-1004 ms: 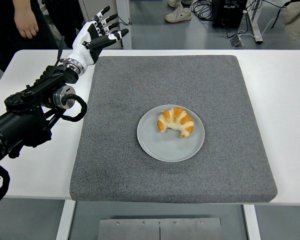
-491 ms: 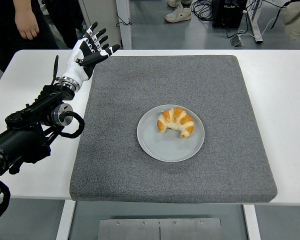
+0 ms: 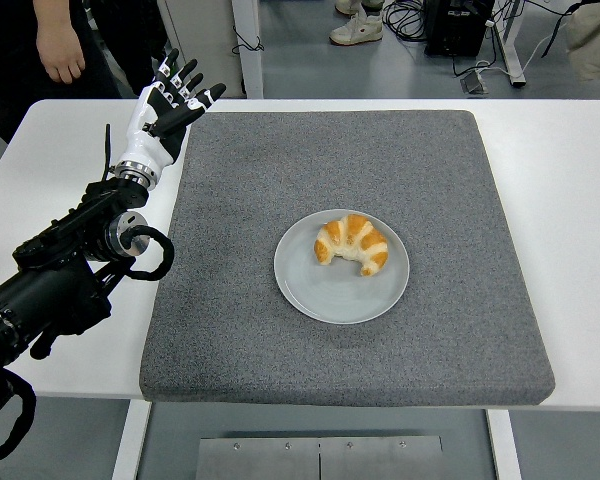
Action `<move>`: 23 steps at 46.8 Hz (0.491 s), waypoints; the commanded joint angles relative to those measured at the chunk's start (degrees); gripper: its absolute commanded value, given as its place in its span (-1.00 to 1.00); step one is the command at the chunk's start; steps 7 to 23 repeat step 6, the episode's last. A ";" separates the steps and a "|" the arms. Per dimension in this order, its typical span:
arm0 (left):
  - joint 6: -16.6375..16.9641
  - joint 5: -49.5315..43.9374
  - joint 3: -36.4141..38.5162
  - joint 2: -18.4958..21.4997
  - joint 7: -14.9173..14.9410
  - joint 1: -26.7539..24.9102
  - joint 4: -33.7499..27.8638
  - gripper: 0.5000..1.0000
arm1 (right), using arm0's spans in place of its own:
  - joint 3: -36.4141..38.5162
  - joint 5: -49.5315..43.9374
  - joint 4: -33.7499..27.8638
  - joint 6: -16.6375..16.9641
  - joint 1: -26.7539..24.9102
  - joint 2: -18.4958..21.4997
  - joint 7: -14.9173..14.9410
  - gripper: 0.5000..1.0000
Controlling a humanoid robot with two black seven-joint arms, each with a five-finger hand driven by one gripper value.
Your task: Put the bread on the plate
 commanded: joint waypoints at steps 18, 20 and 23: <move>0.00 0.10 0.12 -0.24 -0.02 -0.02 0.00 0.83 | 0.00 0.02 0.00 -0.01 -0.04 0.00 0.00 1.00; 0.00 0.10 0.12 -0.24 -0.02 -0.02 0.00 0.83 | 0.00 0.02 0.00 -0.01 -0.04 0.00 0.00 1.00; 0.00 0.10 0.12 -0.24 -0.02 -0.02 0.00 0.83 | 0.00 0.02 0.00 -0.01 -0.04 0.00 0.00 1.00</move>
